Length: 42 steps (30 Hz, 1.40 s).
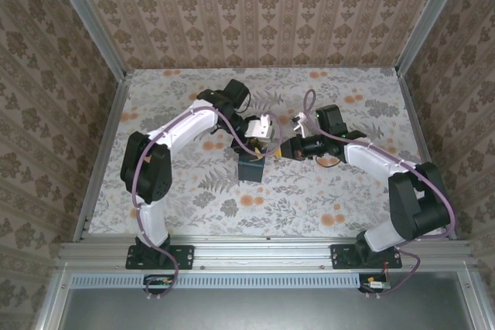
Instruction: Unlock the padlock with the key
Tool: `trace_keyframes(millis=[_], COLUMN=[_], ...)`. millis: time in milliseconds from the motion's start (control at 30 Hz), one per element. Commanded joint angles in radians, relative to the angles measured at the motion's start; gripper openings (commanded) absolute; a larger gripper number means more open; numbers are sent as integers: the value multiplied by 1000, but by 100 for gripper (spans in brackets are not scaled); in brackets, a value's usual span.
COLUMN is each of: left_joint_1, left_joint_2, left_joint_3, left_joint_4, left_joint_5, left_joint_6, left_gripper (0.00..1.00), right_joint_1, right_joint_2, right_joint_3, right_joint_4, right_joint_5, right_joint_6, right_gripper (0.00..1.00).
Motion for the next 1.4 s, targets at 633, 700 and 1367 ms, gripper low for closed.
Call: trace_keyframes(millis=[633, 700, 1367], left_joint_1=[25, 27, 29], left_joint_2=[-16, -26, 33], left_joint_3=[-14, -13, 53], left_joint_4=[4, 19, -62], left_joint_5=[-47, -25, -33], left_joint_6=[-33, -42, 9], left_gripper=[70, 71, 60], right_joint_1=[-21, -21, -14], right_joint_2=[33, 34, 36], right_joint_3=[59, 56, 57], right_joint_4=[-27, -22, -7], right_joint_5=[-46, -46, -52], right_joint_6=[-75, -73, -63], right_gripper=[0, 0, 0])
